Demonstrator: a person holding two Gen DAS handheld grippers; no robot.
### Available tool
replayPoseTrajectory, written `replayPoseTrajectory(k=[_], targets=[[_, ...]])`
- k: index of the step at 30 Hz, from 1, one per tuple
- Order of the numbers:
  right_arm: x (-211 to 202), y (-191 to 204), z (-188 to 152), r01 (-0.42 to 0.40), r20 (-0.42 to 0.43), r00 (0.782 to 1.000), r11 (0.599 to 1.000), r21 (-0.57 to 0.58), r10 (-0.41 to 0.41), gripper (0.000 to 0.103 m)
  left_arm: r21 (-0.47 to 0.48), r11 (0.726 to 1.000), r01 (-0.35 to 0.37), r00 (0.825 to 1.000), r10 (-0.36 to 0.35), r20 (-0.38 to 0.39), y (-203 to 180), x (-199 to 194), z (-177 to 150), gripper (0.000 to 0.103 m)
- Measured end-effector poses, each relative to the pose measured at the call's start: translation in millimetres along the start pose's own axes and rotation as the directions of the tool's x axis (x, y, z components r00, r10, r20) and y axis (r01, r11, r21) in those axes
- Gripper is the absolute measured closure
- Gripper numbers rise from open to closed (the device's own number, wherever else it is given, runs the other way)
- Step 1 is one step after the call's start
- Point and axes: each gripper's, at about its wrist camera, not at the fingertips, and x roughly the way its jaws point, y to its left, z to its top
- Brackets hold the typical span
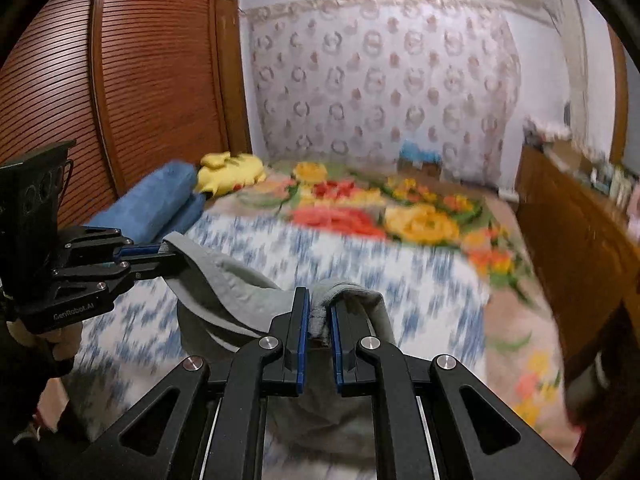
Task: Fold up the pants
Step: 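Lift the grey-green pants with both grippers and carry them across the bed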
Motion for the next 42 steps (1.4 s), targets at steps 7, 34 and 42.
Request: replayPoseTrajectory(k=[7,34,42], targets=[[40,-12,70,-0.005,0.092,0.996,1.000,-0.001,0.005,0.093,0.005,0.995,-0.101,0.993,0.100,0.065,49,17,51,0.094],[39,48,13,-0.131,-0.001,0.991,0.991,0.032,0.131,0.093,0.059,0.977,-0.206,0.979,0.206,0.009,26,-74,-32,0.094],[6,55,7,-0.157,-0.007,0.988,0.987,0.026,0.157,0.093,0.004,0.977,-0.213,0.976,0.212,0.046,30,-107,-48,0.094]])
